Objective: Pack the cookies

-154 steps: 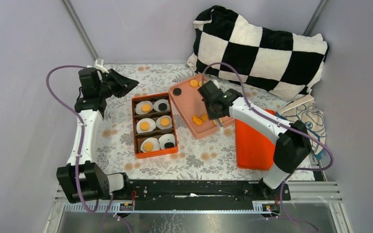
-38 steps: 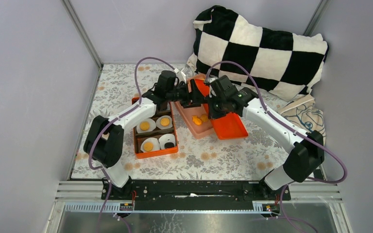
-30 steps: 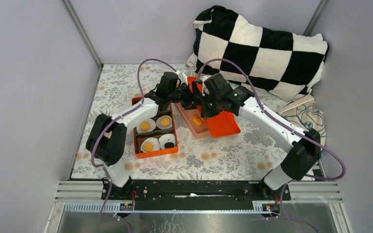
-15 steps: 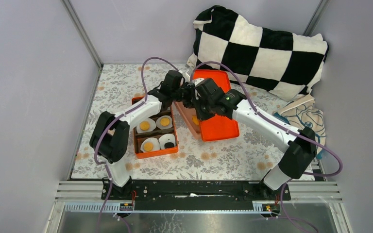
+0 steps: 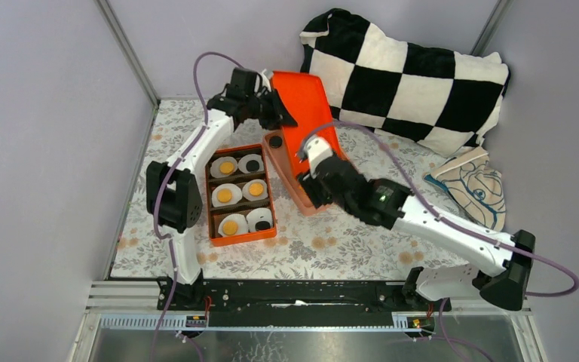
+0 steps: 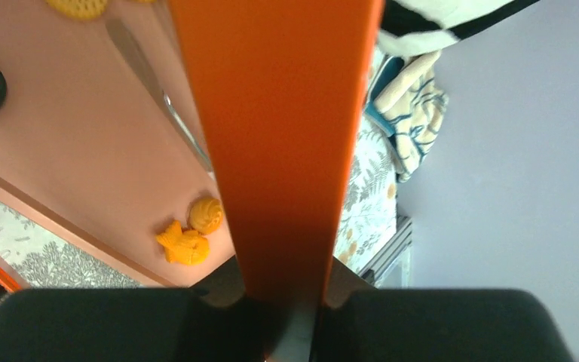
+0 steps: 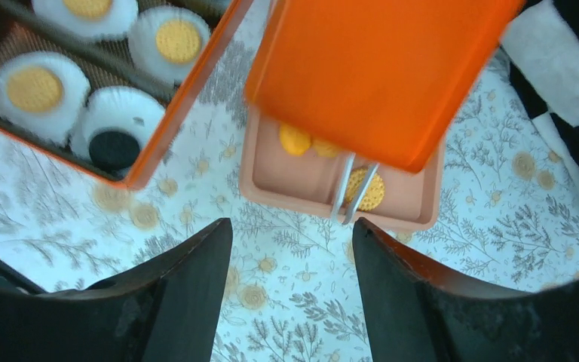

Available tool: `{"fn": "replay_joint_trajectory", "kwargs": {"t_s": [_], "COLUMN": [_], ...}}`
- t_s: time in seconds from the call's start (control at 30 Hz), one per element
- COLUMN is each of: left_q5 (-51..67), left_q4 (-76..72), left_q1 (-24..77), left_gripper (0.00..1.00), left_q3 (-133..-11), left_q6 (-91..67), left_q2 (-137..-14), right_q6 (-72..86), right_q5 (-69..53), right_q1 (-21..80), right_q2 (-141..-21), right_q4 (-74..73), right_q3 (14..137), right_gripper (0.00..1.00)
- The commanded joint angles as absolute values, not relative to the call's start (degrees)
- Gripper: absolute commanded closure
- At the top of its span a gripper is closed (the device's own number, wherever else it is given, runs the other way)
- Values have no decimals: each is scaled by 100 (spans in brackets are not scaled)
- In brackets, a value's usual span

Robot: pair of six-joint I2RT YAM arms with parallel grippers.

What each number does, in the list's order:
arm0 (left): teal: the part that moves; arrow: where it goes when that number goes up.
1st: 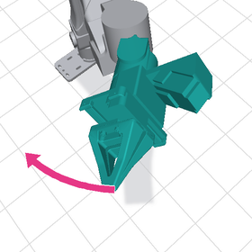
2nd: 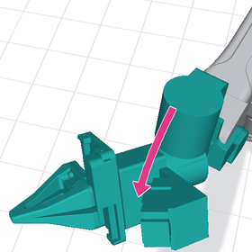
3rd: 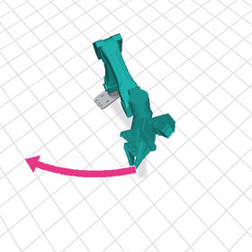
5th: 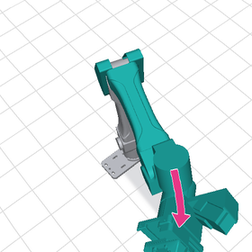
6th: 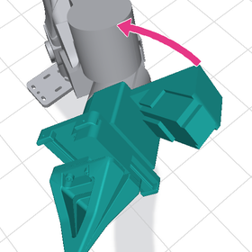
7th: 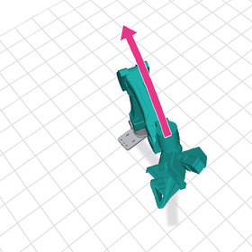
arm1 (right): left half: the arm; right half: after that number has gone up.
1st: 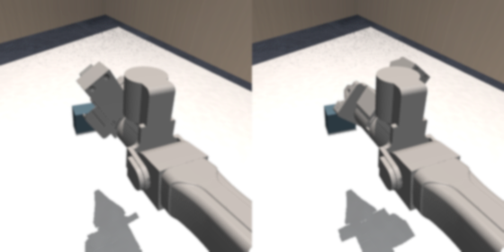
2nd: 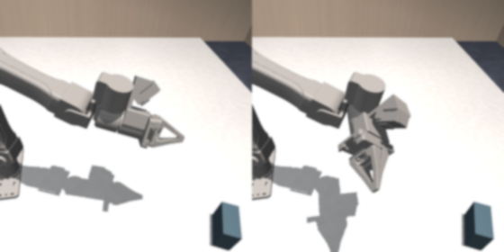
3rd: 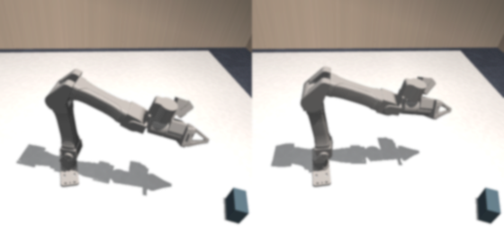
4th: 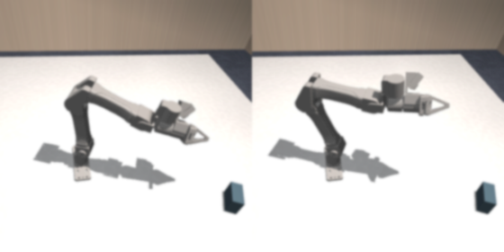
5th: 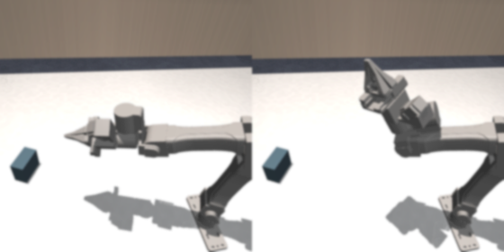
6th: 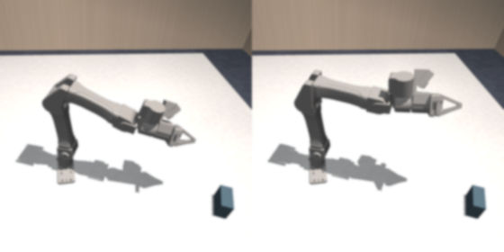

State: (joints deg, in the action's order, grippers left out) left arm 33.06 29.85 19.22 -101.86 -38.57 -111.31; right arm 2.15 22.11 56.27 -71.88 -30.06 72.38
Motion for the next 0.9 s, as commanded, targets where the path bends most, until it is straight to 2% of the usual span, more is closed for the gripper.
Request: {"fn": "replay_joint_trajectory", "kwargs": {"t_s": [0.0,0.13,0.3,0.47,0.57,0.77,0.87], "left_q5": [4281,4782,4962,5393,5633,5857,5856], "left_q4": [3617,4044,4354,4437,4437,4438,4422], "left_q1": [1684,1652,1624,1507,1485,1477,1475], "left_gripper": [100,100,100,100,100,100,100], "left_q3": [-11015,-11341,-10927,-10299,-10077,-9971,-9877], "left_q6": [-3877,-3892,-3695,-3529,-3474,-3408,-3353], "left_q2": [-11308,-11417,-11043,-10651,-10460,-10330,-10343], "right_q6": [-333,-684,-1605,-2548,-2640,-2651,-2683], "right_q5": [3635,4641,5630,5842,5872,6008,5933], "right_q1": [6447,6691,6801,6812,6810,6812,6811], "right_q2": [-7388,-7527,-7467,-7526,-7773,-7979,-7885], "right_q4": [-2149,-1229,519,2181,2664,3446,3558], "right_q3": [6424,5923,5326,4648,4506,4394,4366], "right_gripper": [32,32,33,34,35,46,61]}}
